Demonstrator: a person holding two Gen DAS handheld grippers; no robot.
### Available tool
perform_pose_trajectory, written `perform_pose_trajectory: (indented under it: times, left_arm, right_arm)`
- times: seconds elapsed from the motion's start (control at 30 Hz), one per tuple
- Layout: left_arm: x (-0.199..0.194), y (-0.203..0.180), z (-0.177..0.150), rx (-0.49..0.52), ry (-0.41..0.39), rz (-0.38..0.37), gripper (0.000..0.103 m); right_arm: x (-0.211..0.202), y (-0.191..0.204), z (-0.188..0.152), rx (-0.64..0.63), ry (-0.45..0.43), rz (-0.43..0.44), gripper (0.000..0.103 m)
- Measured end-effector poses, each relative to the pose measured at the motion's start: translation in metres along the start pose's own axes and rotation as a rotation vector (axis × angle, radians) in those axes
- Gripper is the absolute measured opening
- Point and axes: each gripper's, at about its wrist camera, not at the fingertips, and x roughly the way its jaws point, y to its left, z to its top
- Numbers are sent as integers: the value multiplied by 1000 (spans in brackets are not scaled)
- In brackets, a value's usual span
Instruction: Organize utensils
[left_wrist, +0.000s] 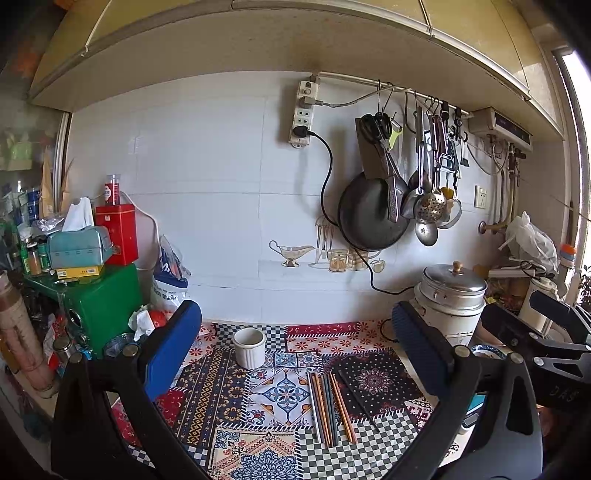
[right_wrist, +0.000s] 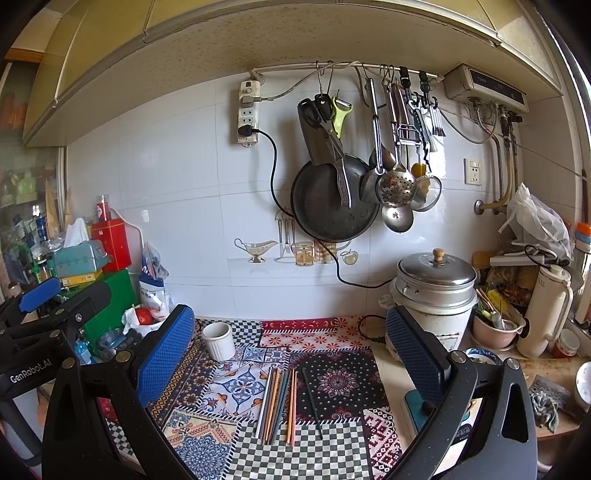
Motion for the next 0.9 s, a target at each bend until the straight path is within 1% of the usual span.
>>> perform_pose_trajectory:
  times: [0.53, 0.73, 0.9]
  left_arm:
    - [4, 6, 2, -4, 2, -9, 103]
    - [19, 13, 2, -17, 16, -14, 103]
    - [43, 19, -2, -15, 49, -27, 103]
  right_arm:
    - [4, 0, 1, 5, 2, -7, 103]
    - [16, 4, 1, 3, 15, -24, 103]
    - [34, 3, -2, 14, 47, -47, 103]
